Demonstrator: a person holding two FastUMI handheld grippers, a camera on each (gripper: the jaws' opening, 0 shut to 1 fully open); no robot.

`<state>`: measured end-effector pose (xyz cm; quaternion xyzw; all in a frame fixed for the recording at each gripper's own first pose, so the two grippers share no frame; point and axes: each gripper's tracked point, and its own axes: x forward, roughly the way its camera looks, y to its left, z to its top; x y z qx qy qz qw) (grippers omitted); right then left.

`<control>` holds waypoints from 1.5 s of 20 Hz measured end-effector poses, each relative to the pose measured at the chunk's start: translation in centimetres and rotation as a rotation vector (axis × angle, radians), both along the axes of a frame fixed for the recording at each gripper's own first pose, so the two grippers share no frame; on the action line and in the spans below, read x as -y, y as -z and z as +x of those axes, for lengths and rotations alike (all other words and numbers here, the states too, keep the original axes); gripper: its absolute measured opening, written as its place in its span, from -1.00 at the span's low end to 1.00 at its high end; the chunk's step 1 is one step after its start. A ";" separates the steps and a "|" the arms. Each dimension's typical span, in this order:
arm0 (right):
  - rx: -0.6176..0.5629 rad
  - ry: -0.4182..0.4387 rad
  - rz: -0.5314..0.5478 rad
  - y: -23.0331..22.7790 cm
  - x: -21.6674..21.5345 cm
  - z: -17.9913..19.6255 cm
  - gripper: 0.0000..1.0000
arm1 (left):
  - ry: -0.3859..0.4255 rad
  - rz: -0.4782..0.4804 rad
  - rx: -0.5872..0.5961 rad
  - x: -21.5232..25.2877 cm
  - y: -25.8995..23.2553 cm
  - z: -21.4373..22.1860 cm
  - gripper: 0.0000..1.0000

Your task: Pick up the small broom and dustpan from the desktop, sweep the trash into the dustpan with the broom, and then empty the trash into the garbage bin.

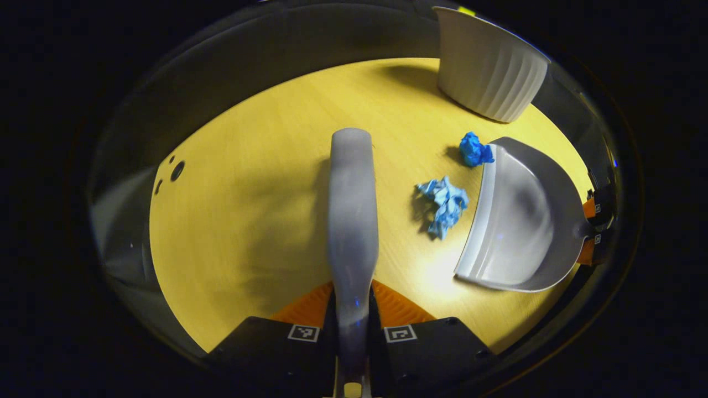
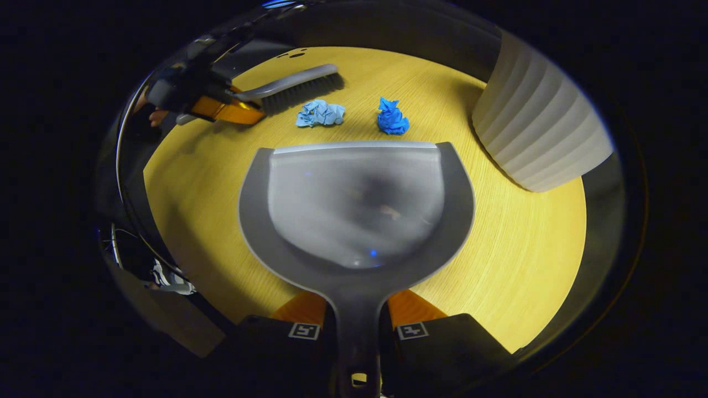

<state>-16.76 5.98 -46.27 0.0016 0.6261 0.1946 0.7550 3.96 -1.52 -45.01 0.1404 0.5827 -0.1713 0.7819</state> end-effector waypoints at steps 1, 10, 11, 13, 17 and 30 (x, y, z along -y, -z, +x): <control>0.000 -0.001 0.001 0.0 0.0 0.0 -0.29 | 0.045 -0.010 -0.001 1.1 0.1 0.3 -0.37; 0.023 -0.027 0.004 0.4 0.2 0.0 -0.29 | 0.346 -0.175 -0.065 10.0 -0.8 -1.8 -0.44; 0.030 -0.028 0.006 0.6 0.3 0.0 -0.29 | 0.365 -0.198 -0.076 10.4 -1.0 -2.2 -0.39; 0.048 -0.022 0.021 0.5 0.1 0.1 -0.29 | 0.378 -0.247 -0.102 11.2 -2.1 -3.2 -0.41; 0.065 0.016 0.059 0.0 0.4 0.1 -0.29 | 0.298 -0.249 -0.040 10.1 -4.2 -2.4 -0.41; 0.070 0.365 -0.131 -9.4 9.4 0.8 -0.29 | -0.067 -0.175 0.016 0.1 -2.2 -2.6 -0.44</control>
